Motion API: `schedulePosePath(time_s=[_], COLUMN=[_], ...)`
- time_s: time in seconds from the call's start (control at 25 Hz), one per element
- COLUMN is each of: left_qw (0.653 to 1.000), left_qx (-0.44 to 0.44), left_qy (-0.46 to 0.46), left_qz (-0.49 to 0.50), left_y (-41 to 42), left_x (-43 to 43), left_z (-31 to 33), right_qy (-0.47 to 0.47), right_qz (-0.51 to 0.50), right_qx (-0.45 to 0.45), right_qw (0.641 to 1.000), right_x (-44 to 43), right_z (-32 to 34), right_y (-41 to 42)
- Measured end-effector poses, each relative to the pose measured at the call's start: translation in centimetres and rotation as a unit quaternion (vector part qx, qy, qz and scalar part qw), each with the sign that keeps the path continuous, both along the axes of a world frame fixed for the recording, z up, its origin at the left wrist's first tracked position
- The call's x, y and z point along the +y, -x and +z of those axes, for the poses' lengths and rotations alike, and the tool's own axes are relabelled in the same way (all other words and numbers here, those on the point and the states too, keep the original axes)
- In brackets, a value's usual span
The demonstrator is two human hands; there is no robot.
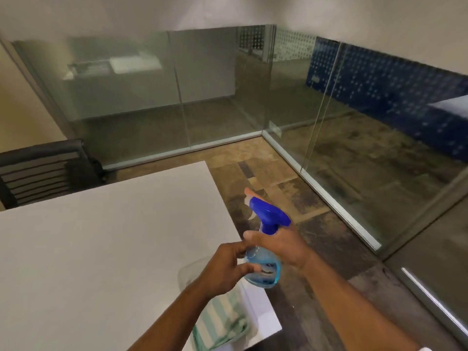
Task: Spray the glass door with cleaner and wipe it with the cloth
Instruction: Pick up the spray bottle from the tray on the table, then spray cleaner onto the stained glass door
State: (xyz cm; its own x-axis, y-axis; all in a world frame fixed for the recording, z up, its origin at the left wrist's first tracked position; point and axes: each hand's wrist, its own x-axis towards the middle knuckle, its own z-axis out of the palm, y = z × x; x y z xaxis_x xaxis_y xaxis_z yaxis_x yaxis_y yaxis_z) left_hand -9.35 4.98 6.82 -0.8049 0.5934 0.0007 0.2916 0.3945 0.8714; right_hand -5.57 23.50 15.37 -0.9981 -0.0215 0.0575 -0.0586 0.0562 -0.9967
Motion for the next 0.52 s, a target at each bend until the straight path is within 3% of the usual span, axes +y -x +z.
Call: schedulePosePath(time_s=[0.12,0.36,0.52], left_qw=[0.998,0.982,0.967], left_qx=[0.0,-0.093,-0.093], left_qy=[-0.01,-0.013,0.06], left_qz=[-0.066,-0.165,-0.229], left_y=[-0.9,-3.5,-5.9], left_x=[5.0,17.7,28.6], left_z=[0.2,0.2,-0.2], right_qy=[0.03,0.084,0.092], right_qz=[-0.034,-0.13,-0.226], right_qx=[0.041,0.018,0.017], right_qw=[0.998,0.988,0.97], right_x=[4.6,15.9,25.0], right_z=[0.5,-0.1,-0.1], right_y=[-3.0,-9.4,-13.6])
